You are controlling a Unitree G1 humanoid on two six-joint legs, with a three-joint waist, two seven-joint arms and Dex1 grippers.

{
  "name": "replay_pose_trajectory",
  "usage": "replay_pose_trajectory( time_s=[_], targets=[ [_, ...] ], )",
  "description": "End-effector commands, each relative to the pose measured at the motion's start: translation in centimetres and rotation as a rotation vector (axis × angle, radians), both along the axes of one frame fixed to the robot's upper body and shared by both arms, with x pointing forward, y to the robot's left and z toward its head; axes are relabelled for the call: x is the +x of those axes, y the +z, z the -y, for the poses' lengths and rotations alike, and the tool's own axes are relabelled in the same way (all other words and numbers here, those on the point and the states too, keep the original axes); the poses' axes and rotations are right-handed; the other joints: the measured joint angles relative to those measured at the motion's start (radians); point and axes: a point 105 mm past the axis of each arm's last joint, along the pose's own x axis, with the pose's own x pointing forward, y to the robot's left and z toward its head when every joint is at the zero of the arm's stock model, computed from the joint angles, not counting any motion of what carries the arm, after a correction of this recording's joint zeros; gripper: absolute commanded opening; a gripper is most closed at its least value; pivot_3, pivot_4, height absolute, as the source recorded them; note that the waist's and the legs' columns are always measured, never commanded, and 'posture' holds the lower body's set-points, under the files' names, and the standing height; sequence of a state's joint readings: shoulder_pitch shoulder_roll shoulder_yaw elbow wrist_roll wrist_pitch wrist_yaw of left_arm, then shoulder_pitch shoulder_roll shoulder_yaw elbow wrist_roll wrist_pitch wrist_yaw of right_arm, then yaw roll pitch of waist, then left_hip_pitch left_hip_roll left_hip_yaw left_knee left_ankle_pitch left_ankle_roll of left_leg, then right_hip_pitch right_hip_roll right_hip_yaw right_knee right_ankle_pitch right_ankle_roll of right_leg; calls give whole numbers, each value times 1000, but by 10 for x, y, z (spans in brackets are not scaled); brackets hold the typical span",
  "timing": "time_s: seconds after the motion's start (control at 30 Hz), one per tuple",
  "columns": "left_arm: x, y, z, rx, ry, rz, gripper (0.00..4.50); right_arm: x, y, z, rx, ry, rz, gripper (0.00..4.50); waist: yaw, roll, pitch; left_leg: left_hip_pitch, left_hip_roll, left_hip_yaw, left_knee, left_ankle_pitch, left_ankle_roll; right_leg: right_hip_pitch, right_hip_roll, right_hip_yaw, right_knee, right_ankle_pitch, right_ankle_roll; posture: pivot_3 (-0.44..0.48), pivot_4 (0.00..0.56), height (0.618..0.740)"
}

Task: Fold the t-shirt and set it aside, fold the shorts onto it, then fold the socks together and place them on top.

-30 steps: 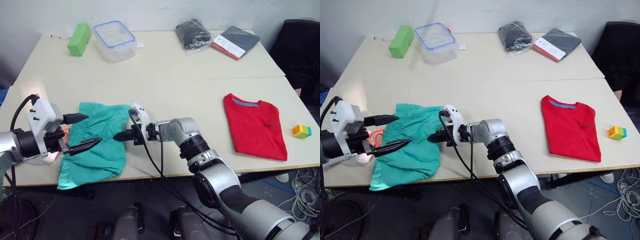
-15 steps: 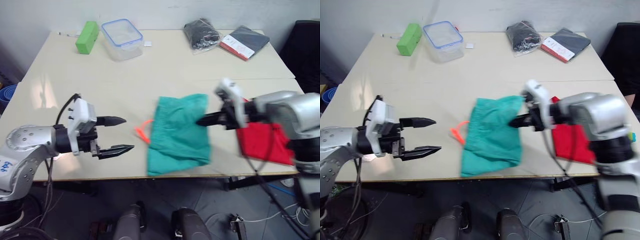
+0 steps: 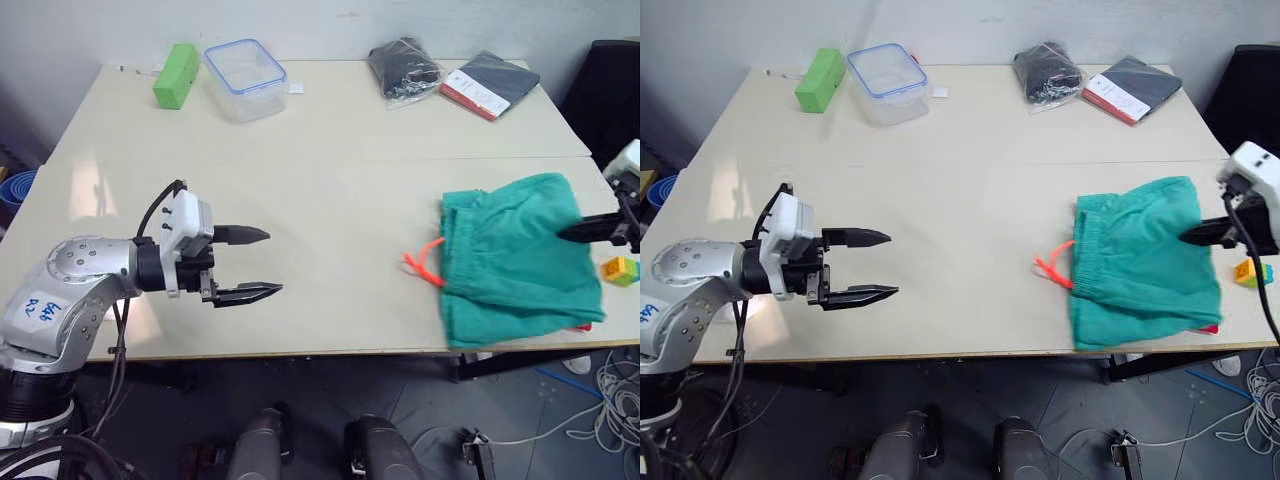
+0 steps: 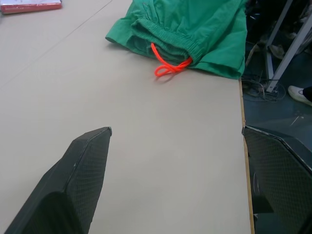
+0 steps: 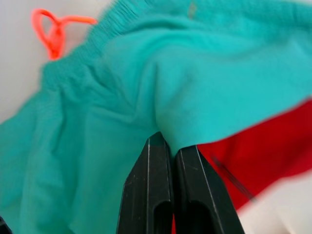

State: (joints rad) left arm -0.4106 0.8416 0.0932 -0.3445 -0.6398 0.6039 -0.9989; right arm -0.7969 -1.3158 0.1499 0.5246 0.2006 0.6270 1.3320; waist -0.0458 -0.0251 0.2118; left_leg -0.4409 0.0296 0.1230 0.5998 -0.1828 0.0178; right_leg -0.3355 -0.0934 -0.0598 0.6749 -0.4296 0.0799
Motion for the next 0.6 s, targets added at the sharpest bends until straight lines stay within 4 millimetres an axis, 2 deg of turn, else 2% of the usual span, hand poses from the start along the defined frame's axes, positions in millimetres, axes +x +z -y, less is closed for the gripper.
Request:
replay_pose_trajectory(
  time_s=[0.03, 0.17, 0.33, 0.43, 0.53, 0.6],
  targets=[
    [-4, 10, 9, 0, -56, 49, 4500, 5, -3, 30, -101, -86, 70, 46, 3, 0, 0, 0, 0, 0, 1, 0, 0, 0, 0, 0, 0, 0, 0, 0, 150, 740],
    [-4, 10, 17, 2, -83, 55, 4500, 12, -25, 54, -175, -184, 123, 46, 1, 1, 0, 1, 1, 0, 3, 0, 0, 1, 1, 0, 2, 0, 0, 0, 150, 740],
    [-5, 9, 19, 8, -93, 53, 4500, 14, -40, 67, -225, -253, 196, 46, 11, 2, 1, 0, 1, 0, 4, 0, 0, 1, 1, 0, 3, 0, 0, 0, 150, 740],
    [-4, 9, 20, 11, -97, 54, 4500, 16, -41, 64, -132, -297, 265, 46, 17, 2, 1, 0, 1, -1, 6, 0, 0, 2, 1, 0, 4, 0, 0, 0, 150, 740],
    [-2, 10, 20, 10, -97, 58, 4500, 10, -38, 62, -57, -309, 286, 723, 18, 3, 1, 2, 1, -2, 8, 0, 1, 5, 1, -2, 4, 0, 0, 0, 150, 740],
    [-1, 10, 21, 10, -98, 60, 4500, 6, -30, 63, -22, -329, 317, 1377, 19, 3, 1, 2, 1, -3, 8, 0, 1, 6, 1, -2, 4, 0, 0, 0, 150, 740]
  ],
)
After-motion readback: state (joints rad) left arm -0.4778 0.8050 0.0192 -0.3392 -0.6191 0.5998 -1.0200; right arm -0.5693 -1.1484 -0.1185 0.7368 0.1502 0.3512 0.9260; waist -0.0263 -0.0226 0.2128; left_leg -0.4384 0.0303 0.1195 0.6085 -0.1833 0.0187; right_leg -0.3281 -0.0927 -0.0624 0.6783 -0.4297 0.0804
